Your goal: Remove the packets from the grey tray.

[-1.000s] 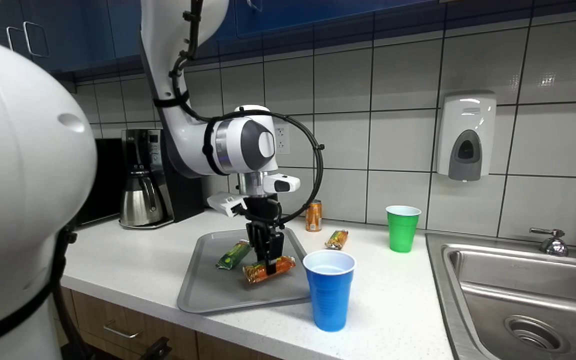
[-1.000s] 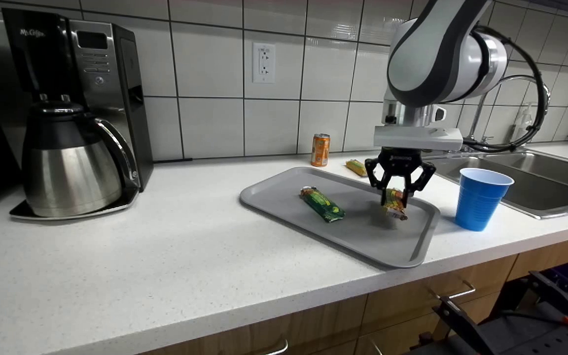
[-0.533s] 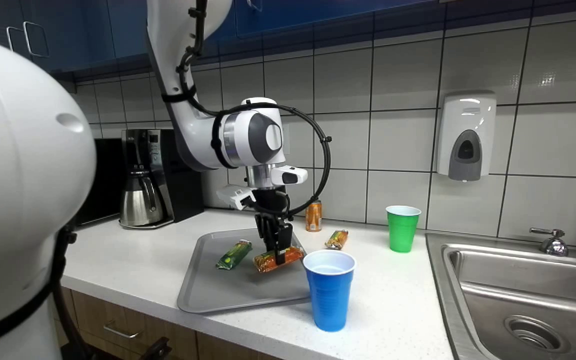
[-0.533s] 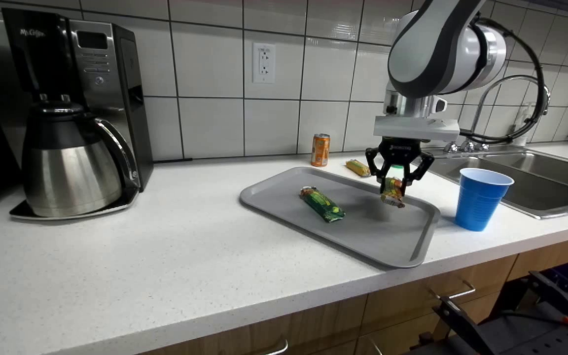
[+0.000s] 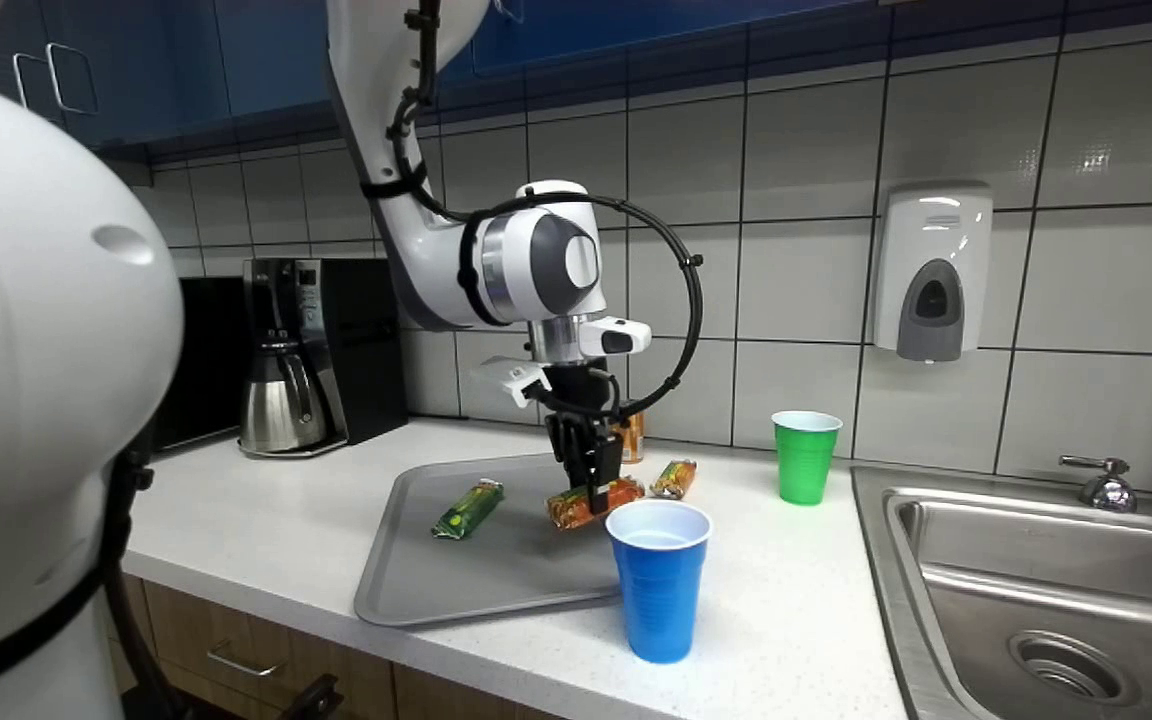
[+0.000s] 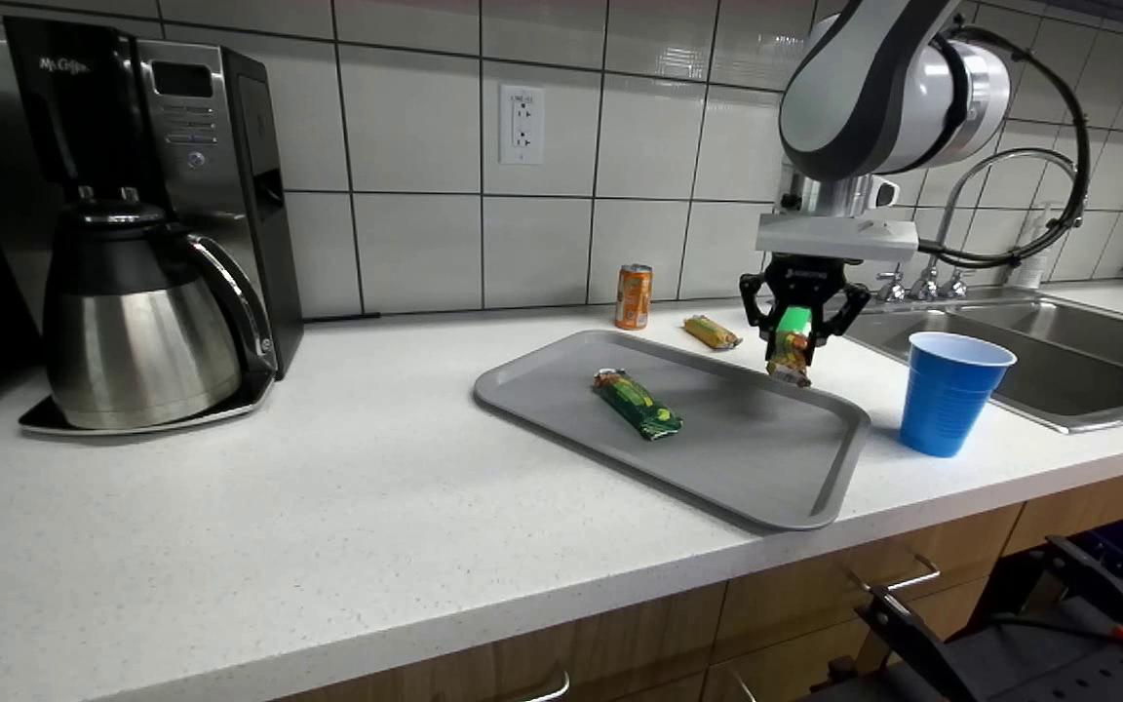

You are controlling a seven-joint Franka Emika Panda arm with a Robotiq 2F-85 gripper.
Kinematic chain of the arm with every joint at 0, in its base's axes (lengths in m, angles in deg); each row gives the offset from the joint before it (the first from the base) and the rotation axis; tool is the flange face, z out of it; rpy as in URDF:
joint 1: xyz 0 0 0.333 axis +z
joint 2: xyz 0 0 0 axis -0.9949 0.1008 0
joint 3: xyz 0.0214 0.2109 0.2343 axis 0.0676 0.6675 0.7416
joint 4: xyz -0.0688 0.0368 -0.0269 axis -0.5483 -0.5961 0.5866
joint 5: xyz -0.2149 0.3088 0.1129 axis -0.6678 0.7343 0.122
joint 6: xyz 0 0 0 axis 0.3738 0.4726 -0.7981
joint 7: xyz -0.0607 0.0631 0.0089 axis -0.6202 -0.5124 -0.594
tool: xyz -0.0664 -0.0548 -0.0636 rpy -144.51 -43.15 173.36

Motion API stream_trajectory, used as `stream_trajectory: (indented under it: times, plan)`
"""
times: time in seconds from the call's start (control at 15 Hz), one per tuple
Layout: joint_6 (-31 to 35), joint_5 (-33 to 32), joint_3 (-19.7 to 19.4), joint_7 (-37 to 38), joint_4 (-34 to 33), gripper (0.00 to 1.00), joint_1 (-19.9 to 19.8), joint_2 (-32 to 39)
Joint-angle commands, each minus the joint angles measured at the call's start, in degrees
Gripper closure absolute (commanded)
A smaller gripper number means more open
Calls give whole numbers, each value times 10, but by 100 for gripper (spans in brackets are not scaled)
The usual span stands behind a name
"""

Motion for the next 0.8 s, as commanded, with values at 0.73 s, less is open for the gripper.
stream_trajectory:
  times: [0.73]
  plan:
    - [12, 23, -35, -89, -101, 83, -37, 78]
